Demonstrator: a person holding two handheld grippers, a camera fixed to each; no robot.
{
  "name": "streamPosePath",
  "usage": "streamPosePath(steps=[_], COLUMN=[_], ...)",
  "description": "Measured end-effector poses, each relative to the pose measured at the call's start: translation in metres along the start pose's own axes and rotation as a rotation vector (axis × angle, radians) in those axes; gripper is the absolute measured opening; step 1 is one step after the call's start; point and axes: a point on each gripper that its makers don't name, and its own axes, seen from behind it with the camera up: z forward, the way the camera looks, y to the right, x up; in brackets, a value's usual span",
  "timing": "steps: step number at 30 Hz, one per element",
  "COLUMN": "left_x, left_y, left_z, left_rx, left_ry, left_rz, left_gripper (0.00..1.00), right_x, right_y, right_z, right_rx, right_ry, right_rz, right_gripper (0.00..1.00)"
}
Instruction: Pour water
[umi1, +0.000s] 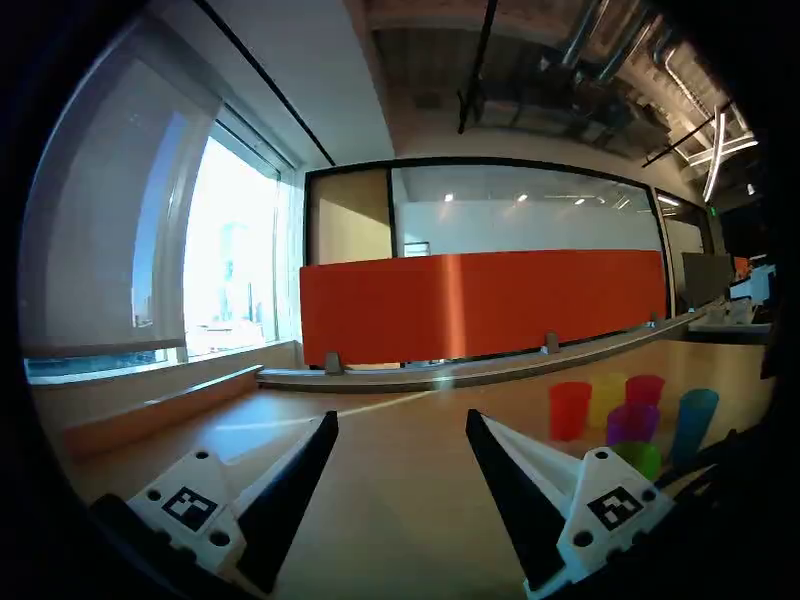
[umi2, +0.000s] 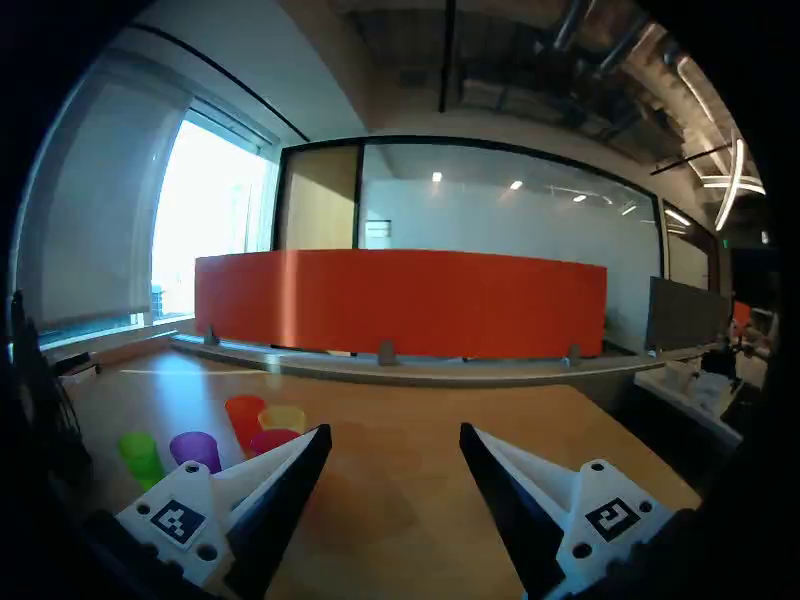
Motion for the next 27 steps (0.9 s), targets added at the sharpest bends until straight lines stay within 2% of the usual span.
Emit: streamPosePath(steps=[17,27], left_x=[-0.010,-0.016], left_y=[0.000,0.001], left_z=[0.003,0.006], left_rx=[-0.007,-0.011], left_ry=[-0.018,-0.040], left_rz=[-0.047,-0.054], left_gripper=[0.95,0.95], right_x=[0.000,-0.002], right_y=[0.003,0.005], right_z=[-0.001,-0.003], right_rx=[-0.006,-0.008], right_ry=[-0.002,-0.001], right_rz=[0.002,0.004], right_gripper=[0.99,1.00])
